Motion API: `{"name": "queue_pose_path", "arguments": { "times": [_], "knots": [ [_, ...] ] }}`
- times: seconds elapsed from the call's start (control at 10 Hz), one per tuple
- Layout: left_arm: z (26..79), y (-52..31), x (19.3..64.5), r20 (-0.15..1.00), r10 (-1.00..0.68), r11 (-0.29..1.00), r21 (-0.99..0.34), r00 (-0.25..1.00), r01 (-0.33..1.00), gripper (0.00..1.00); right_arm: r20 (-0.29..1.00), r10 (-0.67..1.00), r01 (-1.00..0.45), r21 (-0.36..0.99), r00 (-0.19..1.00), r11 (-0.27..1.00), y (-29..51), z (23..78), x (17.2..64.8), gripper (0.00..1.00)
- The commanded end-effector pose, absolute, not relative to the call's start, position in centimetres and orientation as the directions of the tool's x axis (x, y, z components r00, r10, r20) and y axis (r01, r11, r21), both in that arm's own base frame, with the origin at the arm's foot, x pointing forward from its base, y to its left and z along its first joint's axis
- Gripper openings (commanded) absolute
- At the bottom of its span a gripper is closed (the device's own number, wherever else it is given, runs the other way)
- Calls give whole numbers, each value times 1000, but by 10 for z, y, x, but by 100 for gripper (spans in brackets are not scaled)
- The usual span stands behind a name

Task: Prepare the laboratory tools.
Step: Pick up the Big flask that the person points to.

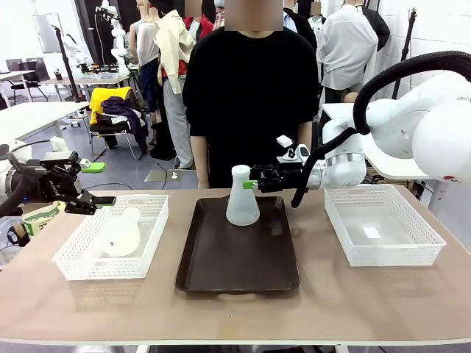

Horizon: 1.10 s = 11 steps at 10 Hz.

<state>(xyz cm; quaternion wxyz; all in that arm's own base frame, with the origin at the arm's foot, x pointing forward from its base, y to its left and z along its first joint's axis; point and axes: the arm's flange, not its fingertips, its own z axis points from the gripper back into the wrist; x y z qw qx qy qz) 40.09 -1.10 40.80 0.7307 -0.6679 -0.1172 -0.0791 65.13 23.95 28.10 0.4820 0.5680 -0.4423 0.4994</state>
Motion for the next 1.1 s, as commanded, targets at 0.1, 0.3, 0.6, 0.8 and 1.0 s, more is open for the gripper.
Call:
{"name": "queue_pose_path", "arguments": {
  "times": [0.1, 0.3, 0.6, 0.8, 1.0],
  "knots": [
    [410, -11, 400, 280, 43, 88, -957, 959, 275, 100, 995, 51, -986, 89, 82, -141, 237, 287, 654, 100],
    [410, -11, 400, 280, 43, 88, -957, 959, 275, 100, 994, 86, -995, 79, 74, -64, 221, 289, 658, 100],
    [410, -11, 400, 280, 43, 88, -957, 959, 275, 100, 994, 88, -998, 67, 66, -5, 194, 307, 655, 100],
    [410, -11, 400, 280, 43, 88, -957, 959, 275, 100, 988, 135, -997, 70, 74, 34, 179, 319, 648, 100],
    [410, -11, 400, 280, 43, 88, -957, 959, 275, 100, 977, 192, -992, 79, 98, 102, 151, 328, 634, 100]
  ]
}}
